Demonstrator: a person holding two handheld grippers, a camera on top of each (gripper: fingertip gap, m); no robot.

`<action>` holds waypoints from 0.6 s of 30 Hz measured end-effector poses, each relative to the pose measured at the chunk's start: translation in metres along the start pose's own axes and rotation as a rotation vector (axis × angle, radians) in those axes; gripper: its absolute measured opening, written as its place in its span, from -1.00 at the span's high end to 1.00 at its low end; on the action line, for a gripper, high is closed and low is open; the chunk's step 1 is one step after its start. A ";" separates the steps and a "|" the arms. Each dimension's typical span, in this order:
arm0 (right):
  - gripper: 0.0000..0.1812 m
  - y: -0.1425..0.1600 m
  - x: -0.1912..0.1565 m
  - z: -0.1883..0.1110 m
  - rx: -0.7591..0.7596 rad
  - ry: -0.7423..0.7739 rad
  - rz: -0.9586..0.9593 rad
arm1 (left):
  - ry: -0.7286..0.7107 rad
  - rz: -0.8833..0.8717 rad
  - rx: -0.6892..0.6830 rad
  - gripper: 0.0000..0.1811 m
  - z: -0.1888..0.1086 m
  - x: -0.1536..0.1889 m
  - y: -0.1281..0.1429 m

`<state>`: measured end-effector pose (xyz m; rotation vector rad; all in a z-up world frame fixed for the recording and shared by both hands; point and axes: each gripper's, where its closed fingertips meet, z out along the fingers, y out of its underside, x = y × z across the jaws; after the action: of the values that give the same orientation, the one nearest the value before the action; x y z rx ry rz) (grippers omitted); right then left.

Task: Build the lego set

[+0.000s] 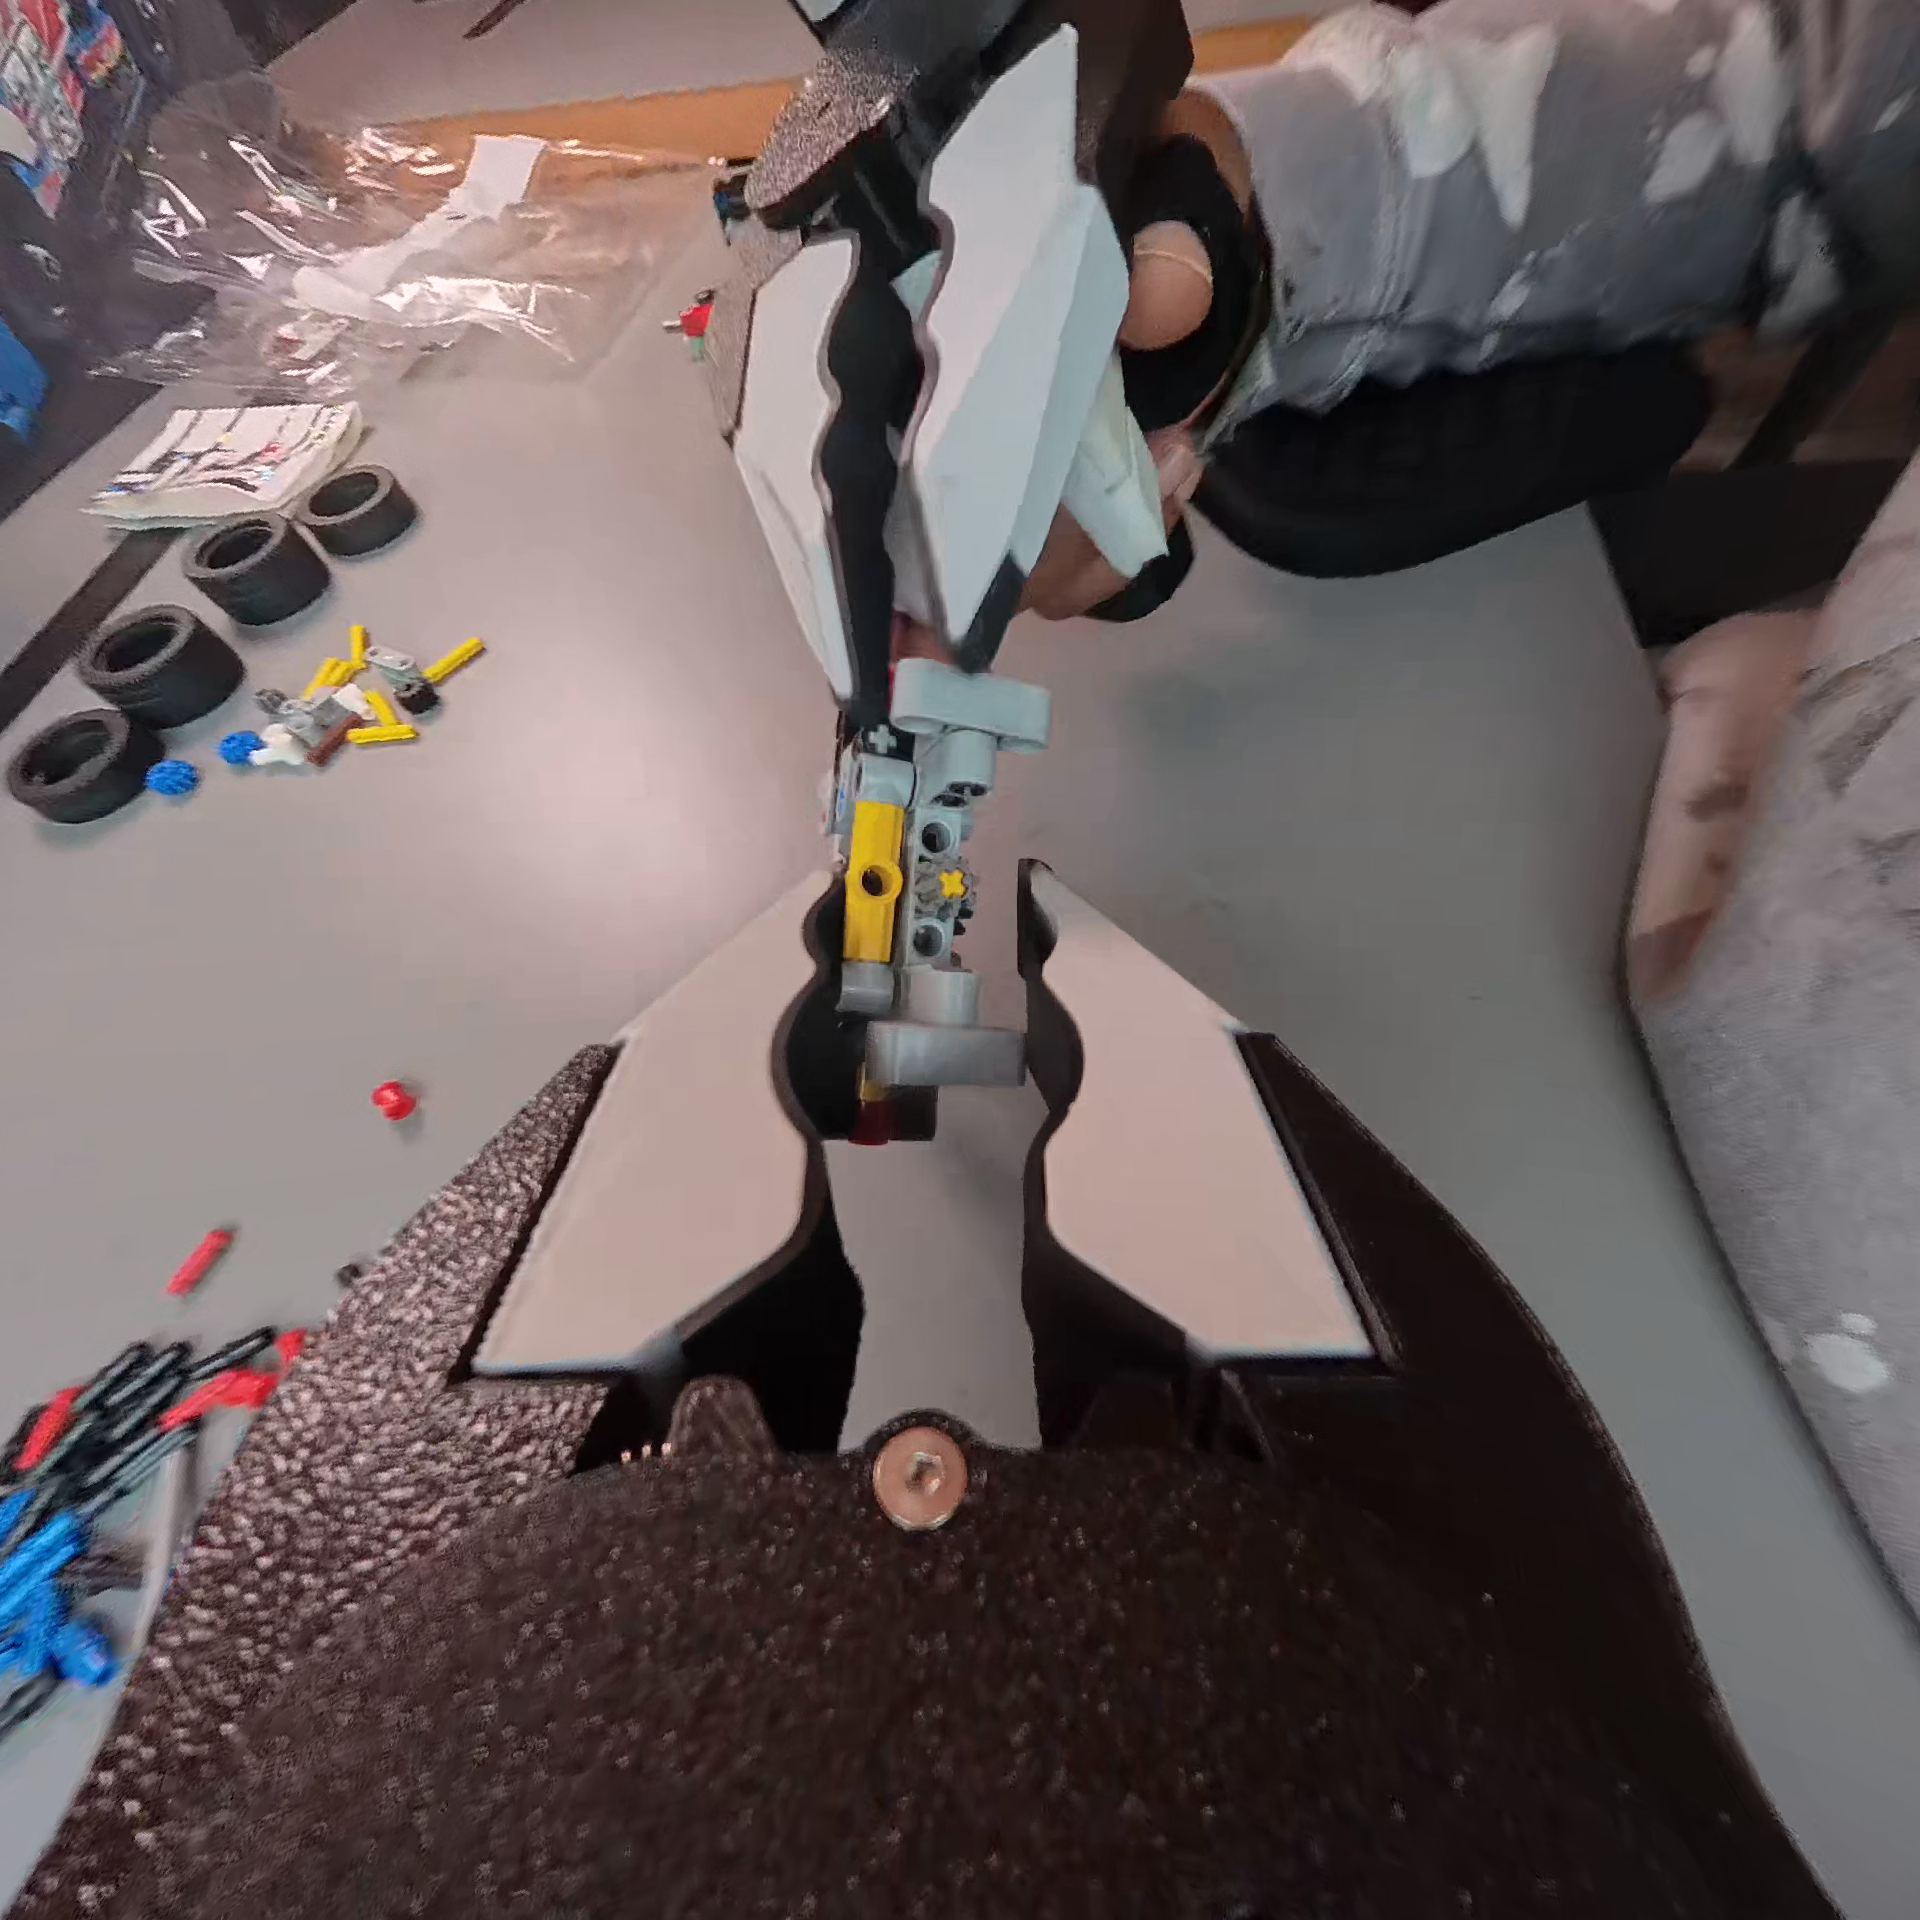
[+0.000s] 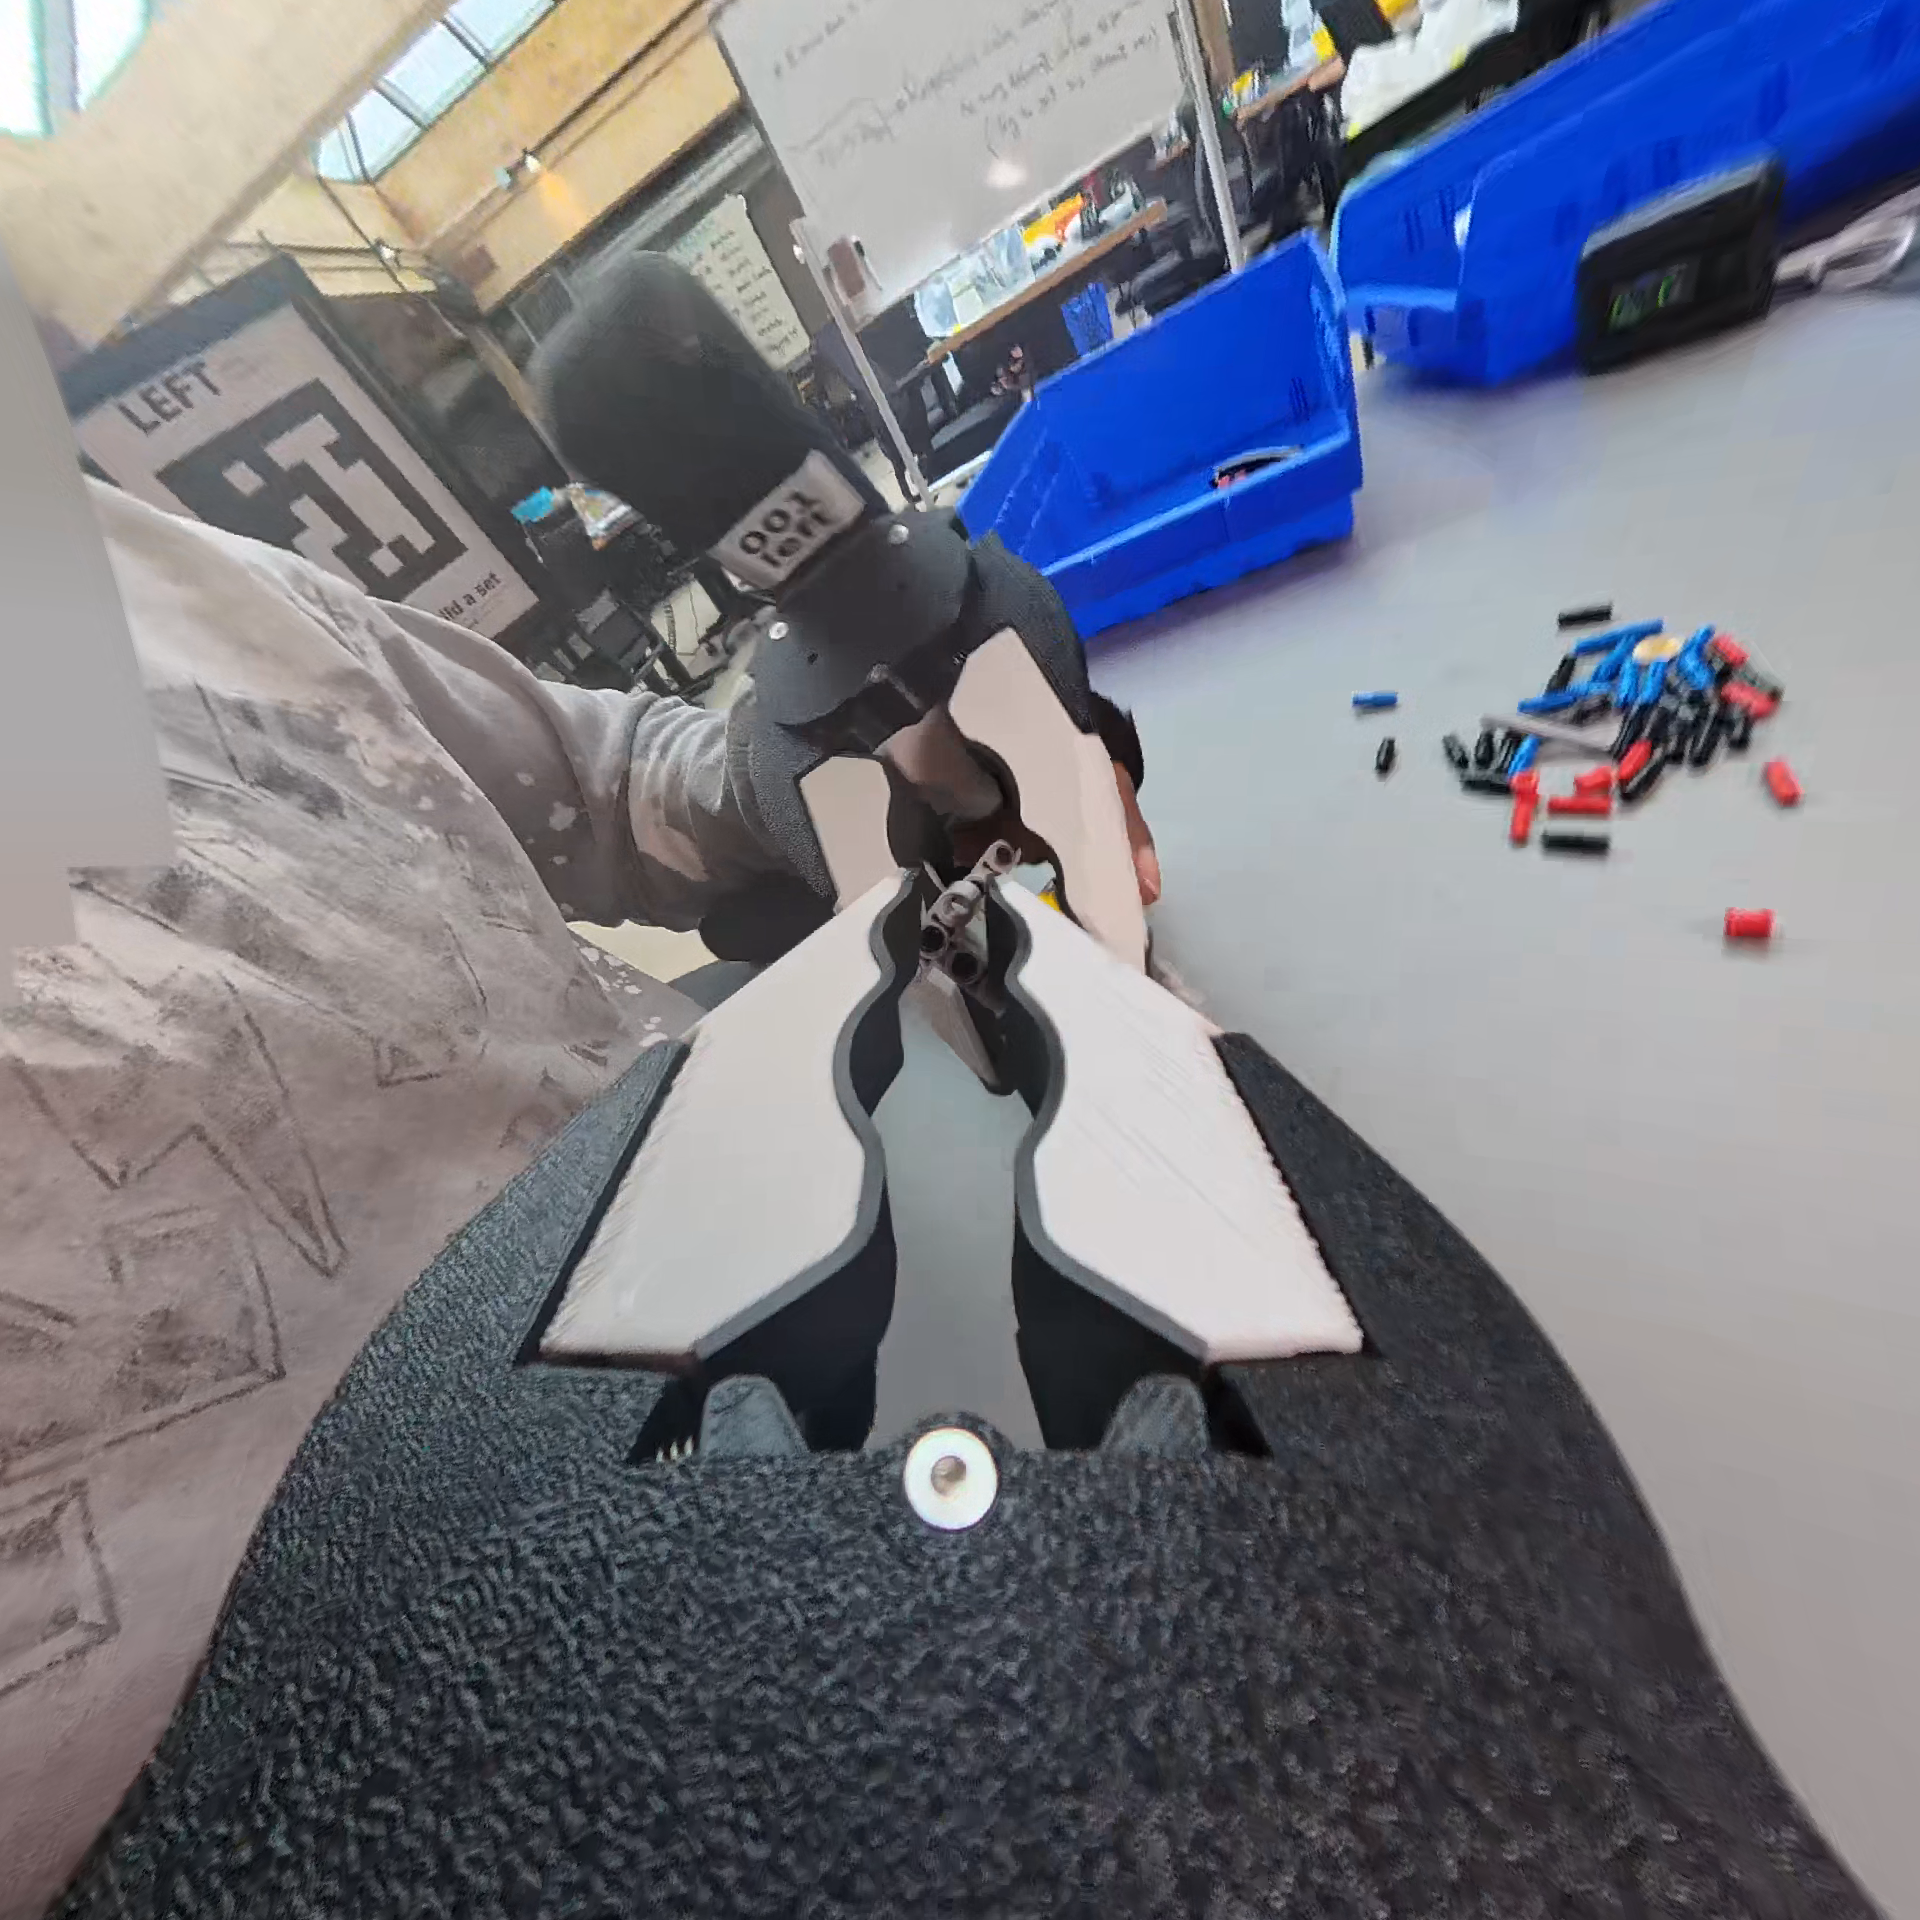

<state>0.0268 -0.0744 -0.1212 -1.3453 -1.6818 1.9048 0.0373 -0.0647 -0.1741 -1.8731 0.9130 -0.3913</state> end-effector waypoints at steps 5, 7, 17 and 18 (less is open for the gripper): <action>0.67 -0.004 -0.009 -0.012 -0.098 0.115 -0.448 | 0.161 -0.117 0.162 0.66 -0.014 0.012 -0.014; 0.66 0.005 -0.012 -0.006 -0.165 0.150 -0.551 | 0.192 -0.150 0.186 0.66 -0.015 0.013 -0.017; 0.76 0.010 -0.012 0.007 -0.204 0.209 -0.654 | 0.204 -0.160 0.143 0.68 -0.008 0.019 -0.015; 0.76 0.010 -0.013 0.008 -0.196 0.212 -0.664 | 0.210 -0.168 0.144 0.69 -0.009 0.019 -0.015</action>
<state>0.0314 -0.0913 -0.1247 -0.8440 -1.9194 1.2086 0.0512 -0.0806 -0.1590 -1.8042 0.8436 -0.7483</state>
